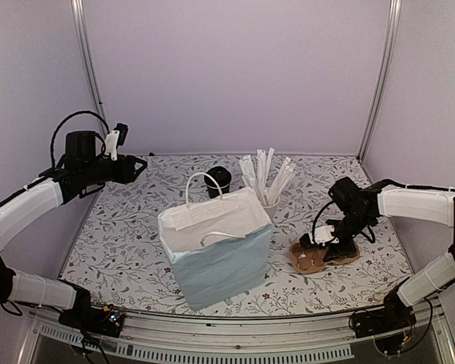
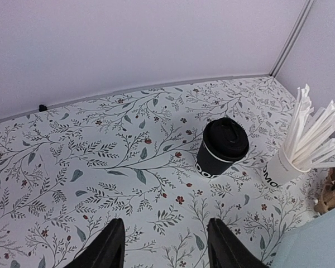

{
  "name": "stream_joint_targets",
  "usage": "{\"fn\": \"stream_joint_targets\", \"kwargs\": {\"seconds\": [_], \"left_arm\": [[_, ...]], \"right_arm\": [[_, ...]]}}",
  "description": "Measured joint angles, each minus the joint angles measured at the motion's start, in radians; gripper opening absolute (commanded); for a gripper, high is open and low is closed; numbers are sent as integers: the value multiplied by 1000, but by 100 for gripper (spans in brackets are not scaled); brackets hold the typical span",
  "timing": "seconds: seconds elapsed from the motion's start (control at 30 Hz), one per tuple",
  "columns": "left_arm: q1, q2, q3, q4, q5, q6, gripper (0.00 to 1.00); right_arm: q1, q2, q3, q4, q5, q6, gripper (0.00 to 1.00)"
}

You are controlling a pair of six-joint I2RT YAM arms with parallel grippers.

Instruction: Pack the takeout coffee

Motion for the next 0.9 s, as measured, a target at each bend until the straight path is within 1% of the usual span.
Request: {"fn": "stream_joint_targets", "kwargs": {"seconds": [0.17, 0.27, 0.33, 0.57, 0.8, 0.9], "left_arm": [[-1, 0, 0, 0, 3, 1, 52], [-1, 0, 0, 0, 3, 1, 52], [-2, 0, 0, 0, 3, 2, 52], [-2, 0, 0, 0, 6, 3, 51], [-4, 1, 9, -8, 13, 3, 51], [-4, 3, 9, -9, 13, 3, 51]], "right_arm": [[6, 8, 4, 0, -9, 7, 42], [8, 13, 9, 0, -17, 13, 37], [9, 17, 13, -2, -24, 19, 36], [13, 10, 50, -51, -46, 37, 35], [13, -74, 201, -174, -124, 60, 34], [13, -111, 254, -193, -161, 68, 34]]}}
